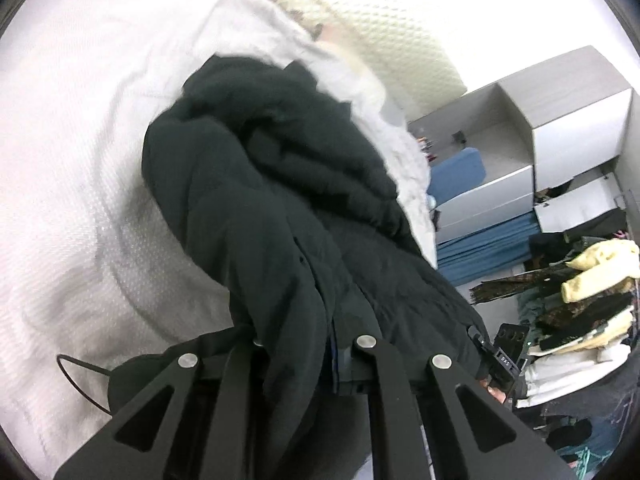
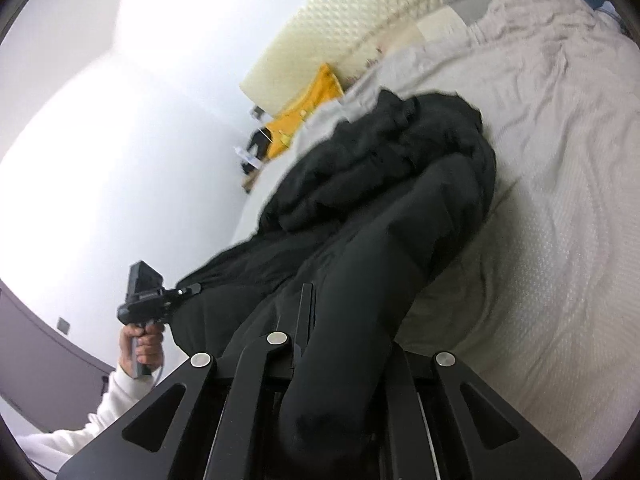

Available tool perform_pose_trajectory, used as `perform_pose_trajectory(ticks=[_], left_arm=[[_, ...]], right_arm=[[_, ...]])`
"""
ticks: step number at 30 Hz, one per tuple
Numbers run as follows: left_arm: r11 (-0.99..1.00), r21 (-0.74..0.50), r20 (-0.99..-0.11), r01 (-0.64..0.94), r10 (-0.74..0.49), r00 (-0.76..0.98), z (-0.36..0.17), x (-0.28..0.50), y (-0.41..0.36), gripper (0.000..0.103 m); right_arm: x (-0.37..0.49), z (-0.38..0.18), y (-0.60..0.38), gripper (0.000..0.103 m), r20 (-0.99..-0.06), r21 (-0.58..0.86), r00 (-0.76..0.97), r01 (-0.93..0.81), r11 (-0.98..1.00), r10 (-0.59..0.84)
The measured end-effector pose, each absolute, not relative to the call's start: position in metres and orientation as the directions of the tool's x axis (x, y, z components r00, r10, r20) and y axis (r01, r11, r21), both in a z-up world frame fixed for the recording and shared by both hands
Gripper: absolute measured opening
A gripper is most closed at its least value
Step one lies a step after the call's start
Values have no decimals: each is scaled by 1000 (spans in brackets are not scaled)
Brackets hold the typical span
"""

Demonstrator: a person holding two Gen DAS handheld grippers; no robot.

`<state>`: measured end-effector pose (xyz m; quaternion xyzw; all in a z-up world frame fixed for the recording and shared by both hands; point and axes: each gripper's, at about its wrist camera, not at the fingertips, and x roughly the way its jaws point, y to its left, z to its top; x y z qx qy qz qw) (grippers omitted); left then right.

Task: Fold large clothes
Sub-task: 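Lift the hem with both grippers and fold it over toward the collar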

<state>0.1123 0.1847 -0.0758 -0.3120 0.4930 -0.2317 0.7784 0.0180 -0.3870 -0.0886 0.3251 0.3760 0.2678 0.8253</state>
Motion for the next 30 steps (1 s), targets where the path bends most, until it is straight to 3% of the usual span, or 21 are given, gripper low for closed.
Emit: perform_pose_trajectory(ticks=[11,20,26,30], left_arm=[[662,-742,-562,106,-699,441,14,30,191,8],[660,-746,-576,87,-705,414,39,-25,188,8],[640,-766,-568,68,-722,394,31,8,180,10],[645,-764,-599,-25,-694,398,18,64,180,11]], right_arm=[[-69,-22,-387,5,-334,757,632,-261,598,699],[-112,1,-384,5,-350,771,651,-209,602,674],[-82,-2,-395,6,-333,797,672,-174,579,661],[-29,-11,-407,6,-318,827,679,-141,544,661]])
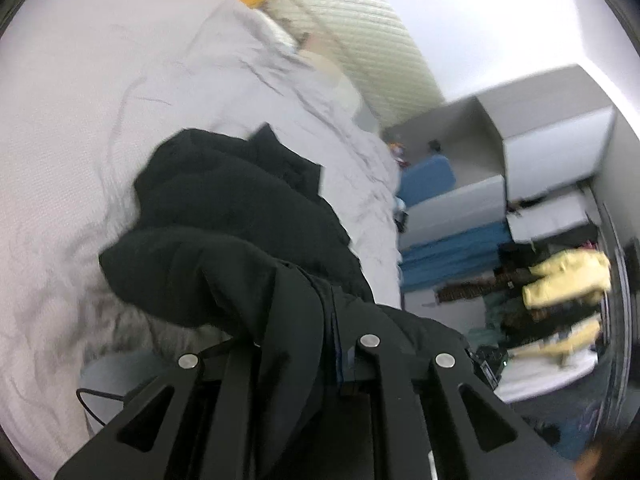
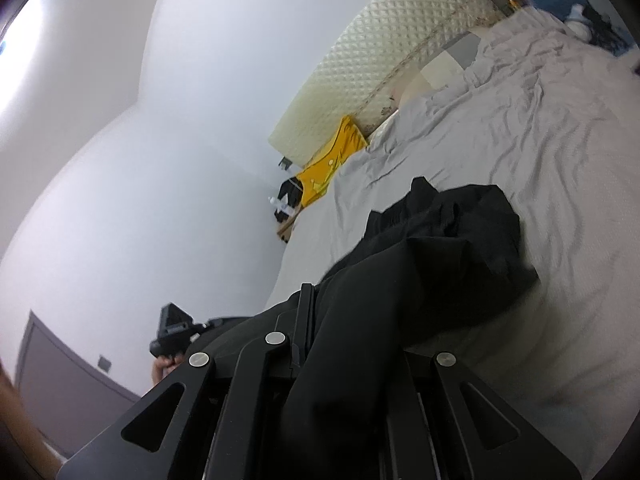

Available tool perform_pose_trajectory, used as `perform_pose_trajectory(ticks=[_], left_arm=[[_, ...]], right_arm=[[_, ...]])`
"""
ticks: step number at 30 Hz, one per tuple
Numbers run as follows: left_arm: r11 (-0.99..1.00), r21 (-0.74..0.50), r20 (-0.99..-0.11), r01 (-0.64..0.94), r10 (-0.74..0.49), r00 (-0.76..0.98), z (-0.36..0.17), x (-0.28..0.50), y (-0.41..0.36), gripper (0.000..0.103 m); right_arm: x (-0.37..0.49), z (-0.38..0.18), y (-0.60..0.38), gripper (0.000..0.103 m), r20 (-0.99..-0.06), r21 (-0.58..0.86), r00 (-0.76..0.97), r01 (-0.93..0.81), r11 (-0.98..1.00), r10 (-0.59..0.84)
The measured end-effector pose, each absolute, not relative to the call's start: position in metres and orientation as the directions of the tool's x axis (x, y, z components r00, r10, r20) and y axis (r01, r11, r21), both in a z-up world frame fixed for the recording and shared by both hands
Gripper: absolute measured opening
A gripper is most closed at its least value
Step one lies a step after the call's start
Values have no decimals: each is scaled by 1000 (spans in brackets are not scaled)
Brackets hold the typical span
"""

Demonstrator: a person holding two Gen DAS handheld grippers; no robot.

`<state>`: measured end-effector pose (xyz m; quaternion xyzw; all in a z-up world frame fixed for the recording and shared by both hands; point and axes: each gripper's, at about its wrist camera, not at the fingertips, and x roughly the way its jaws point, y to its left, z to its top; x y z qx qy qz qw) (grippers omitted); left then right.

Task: Fold large clothes
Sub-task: 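Lift the hem with both grippers and fold it over toward the collar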

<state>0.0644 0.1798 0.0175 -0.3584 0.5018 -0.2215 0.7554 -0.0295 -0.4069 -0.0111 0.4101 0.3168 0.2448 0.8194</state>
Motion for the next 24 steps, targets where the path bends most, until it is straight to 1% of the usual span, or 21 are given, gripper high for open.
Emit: perform_pose_trajectory(ticks=[5,8,10,13,15,19,24], left_arm=[[679,-718,-673,-151,-623,398,-5,135,170,12],[683,-697,-703,-219,-591,395,-22,173,164,15],[694,-676,-726,-248,-570,385,-30,193,160,15],[740,-618,-776,-265,-521,355,-38,218,152,16],[742,-611,-784,-276,-520,338,-45,233,151,16],[750,-593,-799,-292,-505,326,-52,256,149,16],[767,-550,-831,-332,-461,312,-72,297,139,17]], right_arm=[[46,-22,-409,6,-401,811,680,-47,583,613],[93,-44,-420,6,-437,836,669,55,546,602],[120,-60,-427,6,-470,840,657,125,529,590],[151,-78,-433,6,-509,833,631,191,519,585],[167,-93,-439,6,-530,832,623,251,495,575],[190,-111,-447,6,-554,826,610,316,468,567],[224,-138,-452,6,-591,805,586,395,442,554]])
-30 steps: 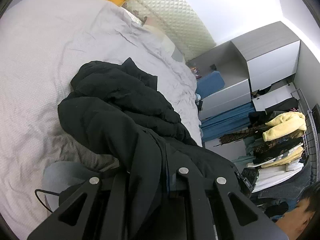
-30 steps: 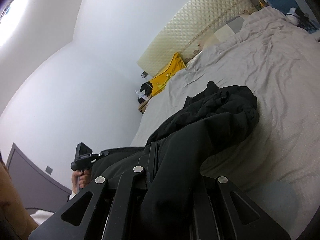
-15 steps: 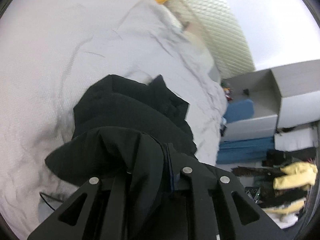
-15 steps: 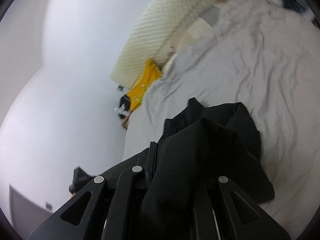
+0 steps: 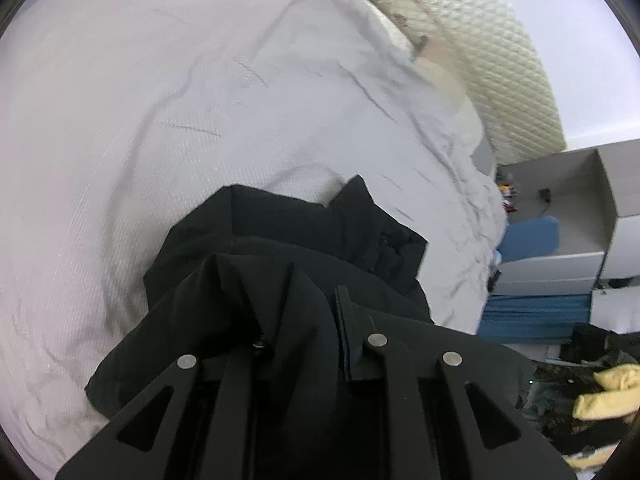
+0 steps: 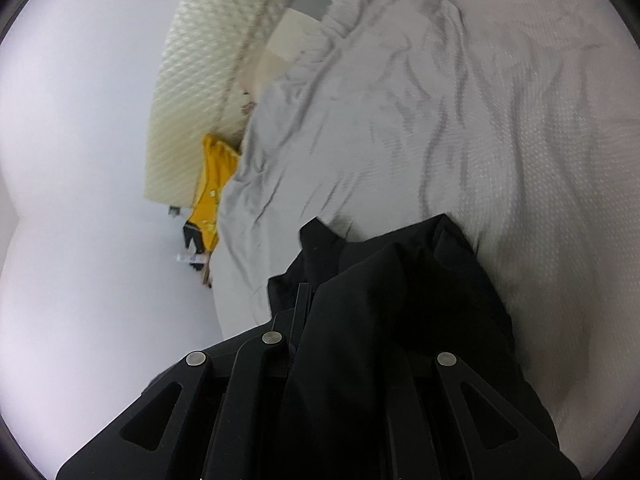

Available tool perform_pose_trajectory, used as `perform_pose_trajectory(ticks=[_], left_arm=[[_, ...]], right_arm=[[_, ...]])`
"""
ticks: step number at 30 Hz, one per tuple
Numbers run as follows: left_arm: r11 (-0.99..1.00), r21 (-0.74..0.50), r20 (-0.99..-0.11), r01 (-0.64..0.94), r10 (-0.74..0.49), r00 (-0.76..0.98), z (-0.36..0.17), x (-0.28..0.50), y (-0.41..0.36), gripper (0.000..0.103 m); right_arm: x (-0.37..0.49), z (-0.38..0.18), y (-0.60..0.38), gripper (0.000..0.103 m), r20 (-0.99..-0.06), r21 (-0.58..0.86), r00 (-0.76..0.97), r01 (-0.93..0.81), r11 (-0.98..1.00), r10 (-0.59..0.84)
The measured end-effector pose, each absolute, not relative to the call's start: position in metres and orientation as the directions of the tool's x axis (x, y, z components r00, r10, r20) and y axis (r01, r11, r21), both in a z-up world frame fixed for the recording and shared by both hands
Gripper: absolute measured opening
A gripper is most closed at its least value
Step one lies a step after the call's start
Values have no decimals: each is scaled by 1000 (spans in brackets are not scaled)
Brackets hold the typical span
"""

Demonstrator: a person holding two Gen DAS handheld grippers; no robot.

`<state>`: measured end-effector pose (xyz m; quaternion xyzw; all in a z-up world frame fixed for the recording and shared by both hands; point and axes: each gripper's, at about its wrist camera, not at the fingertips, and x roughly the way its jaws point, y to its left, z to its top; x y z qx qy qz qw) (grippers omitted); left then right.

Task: Fold large clothes
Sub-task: 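Lift the hem with both grippers and fold it over toward the collar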

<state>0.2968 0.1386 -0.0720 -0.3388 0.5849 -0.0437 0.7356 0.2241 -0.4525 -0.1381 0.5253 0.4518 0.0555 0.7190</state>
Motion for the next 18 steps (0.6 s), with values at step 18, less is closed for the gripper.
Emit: perform_pose_trajectory(ticks=[18], left_arm=[[823,-445,-894,-353,-387,224,-125,362,103,19]], right_arm=[[275,-224,-455,14,-555,824,533,458,334,639]])
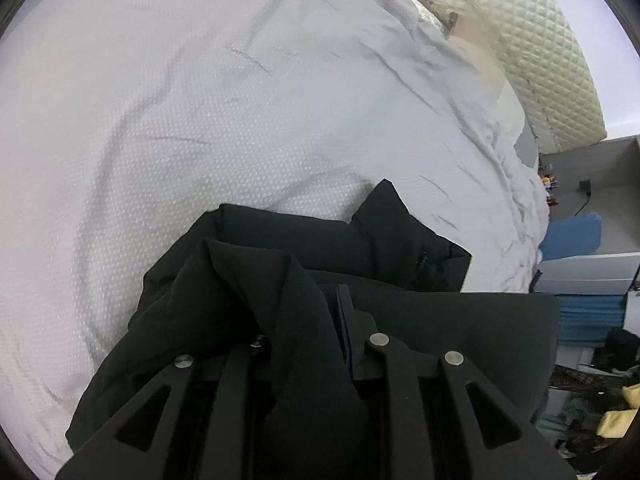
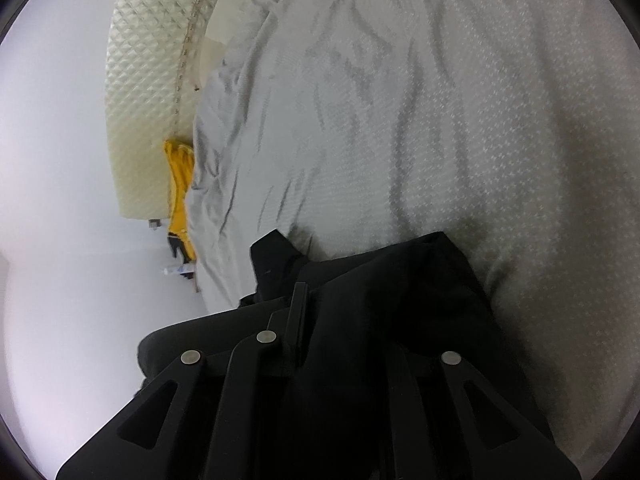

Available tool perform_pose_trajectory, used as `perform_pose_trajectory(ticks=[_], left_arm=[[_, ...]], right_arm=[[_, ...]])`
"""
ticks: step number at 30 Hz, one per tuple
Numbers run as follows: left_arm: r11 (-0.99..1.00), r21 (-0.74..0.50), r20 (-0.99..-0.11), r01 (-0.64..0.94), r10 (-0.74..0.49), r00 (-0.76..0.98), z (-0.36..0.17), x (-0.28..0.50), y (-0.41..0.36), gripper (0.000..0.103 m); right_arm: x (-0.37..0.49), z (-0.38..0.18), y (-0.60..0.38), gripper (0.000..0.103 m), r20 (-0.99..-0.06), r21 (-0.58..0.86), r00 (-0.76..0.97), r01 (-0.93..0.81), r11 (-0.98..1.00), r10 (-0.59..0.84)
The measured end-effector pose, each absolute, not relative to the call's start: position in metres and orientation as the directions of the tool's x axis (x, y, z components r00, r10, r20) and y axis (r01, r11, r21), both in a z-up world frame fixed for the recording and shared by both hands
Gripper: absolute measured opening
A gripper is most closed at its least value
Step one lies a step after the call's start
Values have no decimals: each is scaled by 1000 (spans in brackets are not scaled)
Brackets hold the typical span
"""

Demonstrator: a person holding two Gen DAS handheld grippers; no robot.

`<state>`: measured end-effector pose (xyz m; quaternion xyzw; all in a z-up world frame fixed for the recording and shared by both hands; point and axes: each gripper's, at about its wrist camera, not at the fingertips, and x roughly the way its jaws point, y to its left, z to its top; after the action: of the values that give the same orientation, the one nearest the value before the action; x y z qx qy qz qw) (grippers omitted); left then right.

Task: Fold large clothes
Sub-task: 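Lift the hem with both grippers and fold it over toward the collar, then open both grippers and release the hem onto the jacket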

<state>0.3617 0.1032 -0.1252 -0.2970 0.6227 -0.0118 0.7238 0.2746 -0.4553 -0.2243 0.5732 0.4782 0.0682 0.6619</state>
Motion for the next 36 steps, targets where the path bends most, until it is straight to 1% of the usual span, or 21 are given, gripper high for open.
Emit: perform_pose_trajectory(ticks=[1,3,4,8,9,11,12,13,14,15,16,17,19,22,24,27,29,30,33,36], left_arm=[[814,-457,-889,-358,-402,220,-124,359,107,19],[796,-486,-874,-359,-436,217,-121,354,116,21],[783,-510,-860,-358,-460,220,-119,350,120,21],[761,-559,-829,-328,-507,236,-101,328,131,22],[760,-566,-824,-321,-512,241,-97,322,134,23],[768,-570,-820,-293,-508,264,-80,307,143,23],[777,-562,-823,-284,-494,279,-71,300,149,25],[794,-542,-833,-276,-465,301,-60,291,156,28],[813,-518,-842,-266,-429,326,-49,283,163,40],[827,-501,-847,-256,-406,343,-41,276,168,54],[849,-473,-851,-235,-370,374,-28,266,175,59],[862,-458,-849,-217,-352,393,-20,259,179,61],[885,-433,-837,-171,-324,441,-5,240,183,61],[912,-404,-810,-73,-319,491,5,218,171,61],[935,-355,-795,4,-305,525,4,204,146,61],[945,-304,-769,123,-319,554,-10,188,94,61],[945,-275,-765,175,-326,556,-27,183,58,61],[945,-267,-764,188,-326,557,-35,183,45,61],[949,-238,-753,204,-314,579,-53,185,12,61],[963,-165,-747,211,-262,611,-68,193,-12,61]], right_arm=[[273,-223,-457,18,-537,836,535,439,328,652],[268,-220,-461,21,-512,853,538,414,319,670],[263,-217,-463,26,-501,860,543,404,313,674],[246,-203,-470,36,-479,875,550,366,318,684],[242,-199,-472,40,-478,876,554,361,320,682],[235,-191,-475,42,-484,873,560,355,334,672],[230,-185,-476,44,-488,872,561,348,345,668],[225,-179,-477,45,-492,870,563,340,357,664],[221,-174,-478,45,-502,865,566,336,372,655],[216,-168,-481,48,-518,855,568,336,394,639],[211,-165,-484,51,-528,849,573,338,407,627],[204,-160,-490,51,-540,841,581,343,419,609],[191,-147,-498,51,-580,809,600,349,473,551],[175,-120,-494,51,-626,751,621,315,581,472],[166,-99,-476,51,-643,698,642,267,665,418],[157,-71,-426,52,-649,591,670,146,793,361],[152,-63,-390,63,-643,531,681,67,845,350],[151,-62,-372,70,-641,502,685,32,864,346],[153,-65,-327,73,-657,382,689,-45,923,306],[164,-85,-295,74,-694,277,673,-79,958,256]])
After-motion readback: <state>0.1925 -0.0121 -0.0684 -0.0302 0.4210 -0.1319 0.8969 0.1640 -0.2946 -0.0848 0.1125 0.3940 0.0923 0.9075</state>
